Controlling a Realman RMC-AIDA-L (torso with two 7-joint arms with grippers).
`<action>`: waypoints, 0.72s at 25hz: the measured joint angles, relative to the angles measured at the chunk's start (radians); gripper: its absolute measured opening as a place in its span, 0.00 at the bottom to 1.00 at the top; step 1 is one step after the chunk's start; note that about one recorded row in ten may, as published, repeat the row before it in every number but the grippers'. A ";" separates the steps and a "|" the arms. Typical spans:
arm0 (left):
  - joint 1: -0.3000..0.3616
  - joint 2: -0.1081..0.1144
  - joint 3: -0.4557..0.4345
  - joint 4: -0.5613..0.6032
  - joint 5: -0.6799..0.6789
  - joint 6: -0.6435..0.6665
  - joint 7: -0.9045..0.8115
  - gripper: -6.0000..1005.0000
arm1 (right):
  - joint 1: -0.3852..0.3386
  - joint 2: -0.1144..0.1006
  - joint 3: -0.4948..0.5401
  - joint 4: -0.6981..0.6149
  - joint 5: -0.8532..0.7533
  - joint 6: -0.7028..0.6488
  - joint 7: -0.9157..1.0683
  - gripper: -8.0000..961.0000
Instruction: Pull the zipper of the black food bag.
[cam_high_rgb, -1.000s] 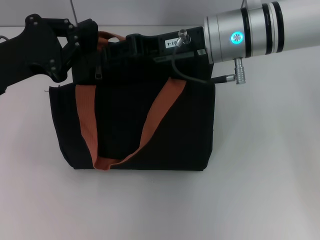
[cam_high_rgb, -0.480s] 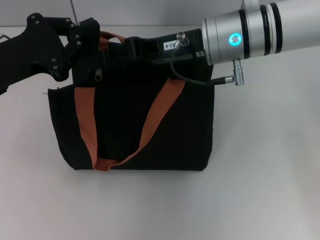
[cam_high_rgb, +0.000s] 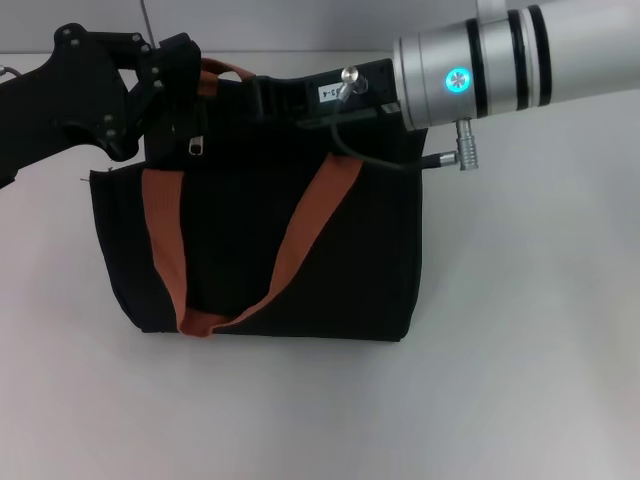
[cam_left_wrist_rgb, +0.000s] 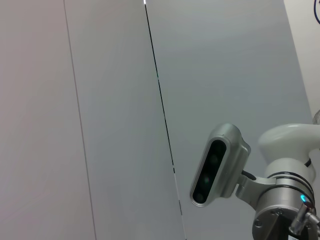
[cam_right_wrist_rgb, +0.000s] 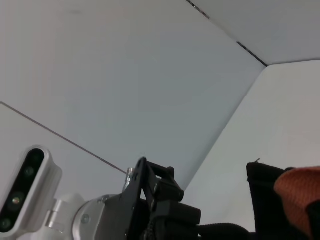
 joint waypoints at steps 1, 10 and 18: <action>0.000 0.000 0.000 0.000 0.000 0.000 0.000 0.02 | 0.000 0.000 0.000 0.000 0.000 0.000 0.000 0.33; 0.000 -0.001 0.000 -0.001 -0.004 0.002 0.000 0.02 | -0.012 0.001 0.000 -0.004 0.000 0.006 -0.018 0.14; 0.013 0.001 0.000 -0.003 -0.021 0.002 0.000 0.02 | -0.035 0.001 -0.003 -0.020 0.000 -0.002 -0.033 0.08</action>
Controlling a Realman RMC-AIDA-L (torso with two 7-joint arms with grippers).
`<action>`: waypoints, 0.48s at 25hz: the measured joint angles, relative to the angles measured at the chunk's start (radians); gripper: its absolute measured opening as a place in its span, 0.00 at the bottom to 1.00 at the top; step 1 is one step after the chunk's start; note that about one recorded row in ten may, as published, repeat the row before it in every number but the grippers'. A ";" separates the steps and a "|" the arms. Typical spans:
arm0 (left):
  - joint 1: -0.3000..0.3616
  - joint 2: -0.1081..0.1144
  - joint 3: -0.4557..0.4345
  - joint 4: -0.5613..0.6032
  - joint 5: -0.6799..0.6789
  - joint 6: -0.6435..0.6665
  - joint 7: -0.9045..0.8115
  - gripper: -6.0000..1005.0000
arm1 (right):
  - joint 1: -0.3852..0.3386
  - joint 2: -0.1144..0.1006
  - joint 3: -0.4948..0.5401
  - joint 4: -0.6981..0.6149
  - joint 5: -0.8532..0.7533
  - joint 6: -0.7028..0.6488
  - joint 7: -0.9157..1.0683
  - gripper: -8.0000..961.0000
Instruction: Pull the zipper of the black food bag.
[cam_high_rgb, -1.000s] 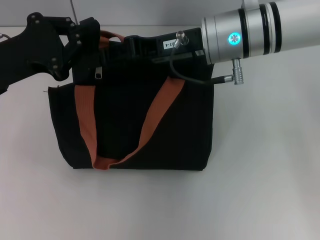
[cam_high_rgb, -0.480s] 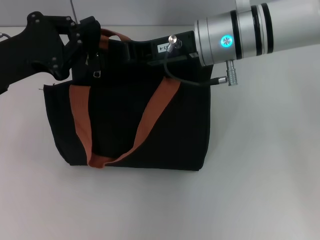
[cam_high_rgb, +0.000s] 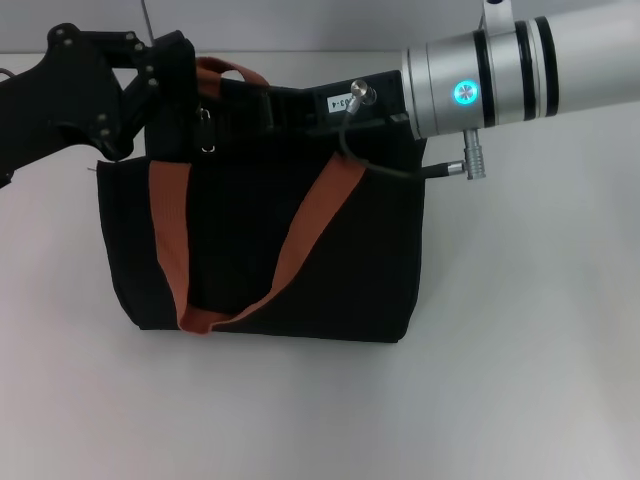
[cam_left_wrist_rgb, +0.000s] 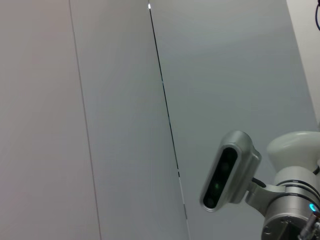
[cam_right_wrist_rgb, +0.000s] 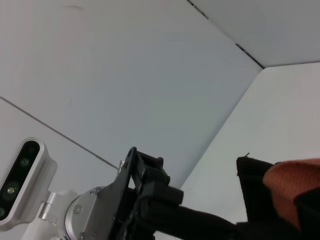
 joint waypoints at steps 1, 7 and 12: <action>0.000 0.000 0.000 0.000 0.000 0.000 0.000 0.02 | -0.006 0.000 -0.001 -0.007 0.000 -0.001 0.000 0.08; 0.009 0.002 -0.003 -0.002 -0.013 -0.003 0.000 0.02 | -0.062 -0.002 -0.004 -0.097 -0.002 -0.016 0.014 0.04; 0.011 0.003 -0.003 -0.003 -0.013 -0.008 0.000 0.02 | -0.072 -0.006 -0.004 -0.108 -0.003 -0.019 0.019 0.01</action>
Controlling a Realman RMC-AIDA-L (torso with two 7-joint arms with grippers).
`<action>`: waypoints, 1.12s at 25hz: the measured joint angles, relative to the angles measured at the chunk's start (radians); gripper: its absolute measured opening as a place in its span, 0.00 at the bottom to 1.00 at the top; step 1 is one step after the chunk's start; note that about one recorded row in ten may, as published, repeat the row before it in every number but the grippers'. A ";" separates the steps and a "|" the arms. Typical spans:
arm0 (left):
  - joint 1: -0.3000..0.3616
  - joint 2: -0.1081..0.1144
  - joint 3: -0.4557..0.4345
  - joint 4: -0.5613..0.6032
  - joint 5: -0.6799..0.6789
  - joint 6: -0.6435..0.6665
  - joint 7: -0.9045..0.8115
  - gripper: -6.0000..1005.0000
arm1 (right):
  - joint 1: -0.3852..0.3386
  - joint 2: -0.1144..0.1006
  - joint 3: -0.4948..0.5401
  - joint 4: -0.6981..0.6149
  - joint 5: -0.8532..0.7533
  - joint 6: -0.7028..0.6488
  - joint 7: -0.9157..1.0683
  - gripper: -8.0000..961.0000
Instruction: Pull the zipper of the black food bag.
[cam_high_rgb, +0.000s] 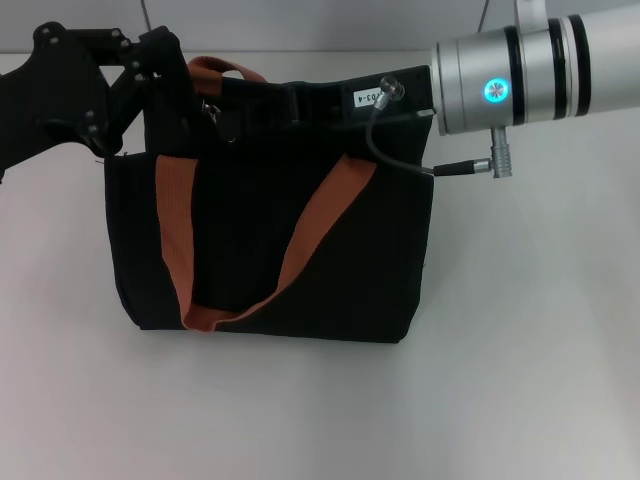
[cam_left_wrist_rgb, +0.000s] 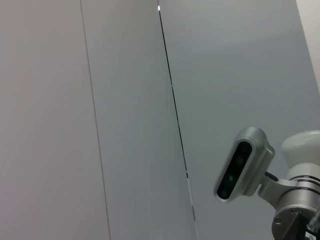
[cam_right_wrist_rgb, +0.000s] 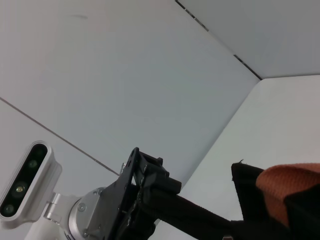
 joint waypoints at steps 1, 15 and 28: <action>0.000 0.000 0.000 0.000 0.000 0.000 0.000 0.02 | 0.000 0.000 0.000 0.000 0.000 0.000 0.000 0.01; 0.005 0.000 -0.021 0.000 -0.001 -0.026 0.004 0.02 | -0.012 -0.003 0.001 -0.033 -0.049 0.005 0.019 0.03; 0.016 0.001 -0.026 0.000 -0.011 -0.051 0.005 0.02 | -0.080 -0.001 0.000 -0.180 -0.141 0.021 0.079 0.06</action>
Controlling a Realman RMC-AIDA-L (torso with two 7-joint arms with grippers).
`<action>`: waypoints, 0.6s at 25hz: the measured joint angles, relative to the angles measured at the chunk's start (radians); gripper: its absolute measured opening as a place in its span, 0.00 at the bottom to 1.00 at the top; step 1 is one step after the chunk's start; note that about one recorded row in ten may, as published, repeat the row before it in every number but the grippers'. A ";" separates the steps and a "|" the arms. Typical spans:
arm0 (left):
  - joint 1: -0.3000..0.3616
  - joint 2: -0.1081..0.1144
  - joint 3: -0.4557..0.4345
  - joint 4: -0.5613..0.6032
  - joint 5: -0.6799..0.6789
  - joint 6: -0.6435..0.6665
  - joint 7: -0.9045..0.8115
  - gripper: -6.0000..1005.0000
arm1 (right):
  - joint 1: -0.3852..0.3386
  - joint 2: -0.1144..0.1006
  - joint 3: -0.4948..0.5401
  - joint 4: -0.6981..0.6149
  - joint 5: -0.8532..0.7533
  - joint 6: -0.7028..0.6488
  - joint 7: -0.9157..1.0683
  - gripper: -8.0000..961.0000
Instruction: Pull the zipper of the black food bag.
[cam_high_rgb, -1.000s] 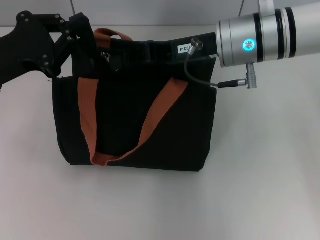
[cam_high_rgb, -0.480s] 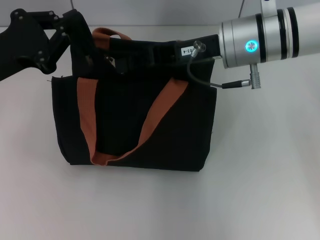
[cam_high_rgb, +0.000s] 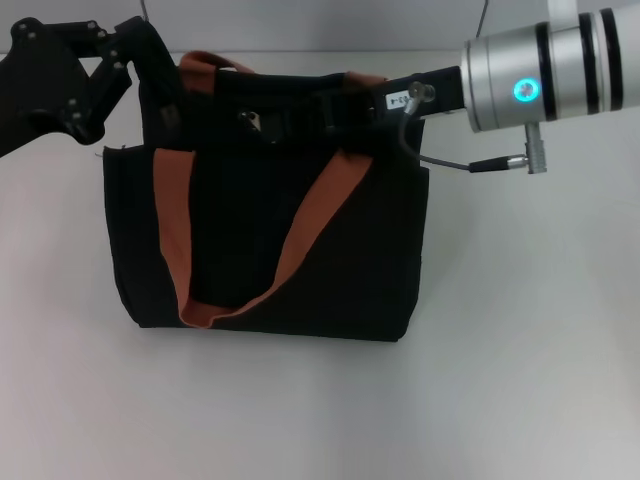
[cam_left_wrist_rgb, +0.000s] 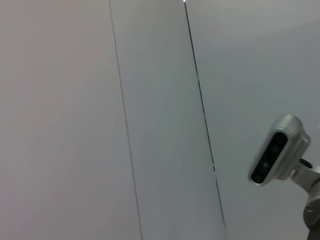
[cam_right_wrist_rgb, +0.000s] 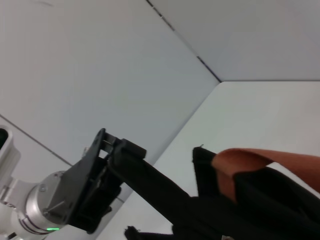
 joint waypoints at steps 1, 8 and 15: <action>0.002 0.000 -0.002 0.000 -0.001 -0.001 0.001 0.02 | -0.007 0.000 0.000 -0.010 -0.006 0.000 0.006 0.06; 0.008 0.001 -0.019 -0.001 -0.002 -0.002 0.002 0.02 | -0.106 0.000 0.002 -0.148 -0.068 0.000 0.063 0.08; 0.010 0.002 -0.021 -0.002 -0.002 -0.009 -0.003 0.02 | -0.230 -0.001 0.016 -0.282 -0.079 -0.017 0.089 0.09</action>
